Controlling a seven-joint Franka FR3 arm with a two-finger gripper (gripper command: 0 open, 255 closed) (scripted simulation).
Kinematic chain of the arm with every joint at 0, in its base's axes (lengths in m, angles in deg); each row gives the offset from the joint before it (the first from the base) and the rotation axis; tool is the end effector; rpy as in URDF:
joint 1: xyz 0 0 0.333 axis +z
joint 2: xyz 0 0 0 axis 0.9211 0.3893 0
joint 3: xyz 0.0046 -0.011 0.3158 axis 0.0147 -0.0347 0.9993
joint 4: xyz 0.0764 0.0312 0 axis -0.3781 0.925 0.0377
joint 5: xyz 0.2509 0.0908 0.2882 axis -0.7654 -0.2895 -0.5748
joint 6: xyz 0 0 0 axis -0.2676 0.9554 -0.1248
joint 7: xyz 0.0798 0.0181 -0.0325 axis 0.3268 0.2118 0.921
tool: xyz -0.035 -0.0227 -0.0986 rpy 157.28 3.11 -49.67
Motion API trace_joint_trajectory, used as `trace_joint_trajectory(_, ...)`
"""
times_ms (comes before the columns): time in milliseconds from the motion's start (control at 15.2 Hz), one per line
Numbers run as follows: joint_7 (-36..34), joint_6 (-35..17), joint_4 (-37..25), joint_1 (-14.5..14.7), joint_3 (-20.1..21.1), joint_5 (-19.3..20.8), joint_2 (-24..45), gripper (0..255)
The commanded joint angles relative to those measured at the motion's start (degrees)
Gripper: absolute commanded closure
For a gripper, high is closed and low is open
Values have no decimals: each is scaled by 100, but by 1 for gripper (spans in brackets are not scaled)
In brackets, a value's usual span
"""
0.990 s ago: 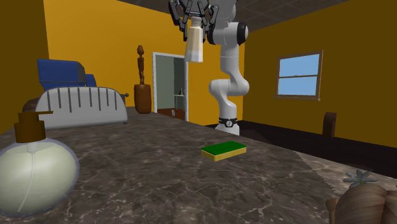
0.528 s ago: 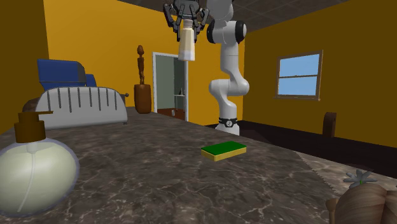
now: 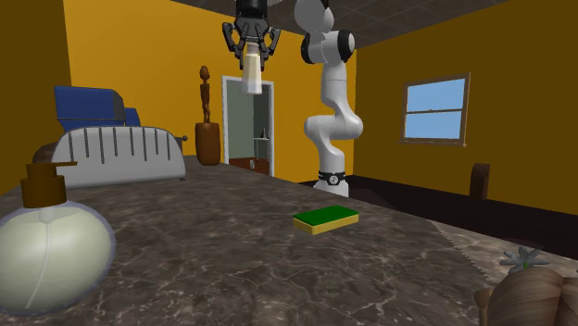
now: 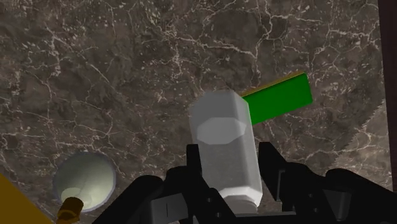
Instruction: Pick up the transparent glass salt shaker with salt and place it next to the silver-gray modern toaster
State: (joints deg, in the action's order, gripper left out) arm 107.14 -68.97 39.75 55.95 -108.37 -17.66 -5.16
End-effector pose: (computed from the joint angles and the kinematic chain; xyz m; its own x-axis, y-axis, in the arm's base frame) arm 0.4850 -0.2769 0.6338 0.9524 0.2203 0.2108 0.2194 -0.9752 0.0280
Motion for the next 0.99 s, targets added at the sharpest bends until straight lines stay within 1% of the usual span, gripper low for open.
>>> trace_joint_trajectory(0, 176, -36, 352, -85, -85, 75, -311, 255)
trace_joint_trajectory(462, 862, 50, 1009, -428, -482, 293, -1032, 255)
trace_joint_trajectory(924, 1637, 242, 1315, -784, -976, 507, -1505, 255)
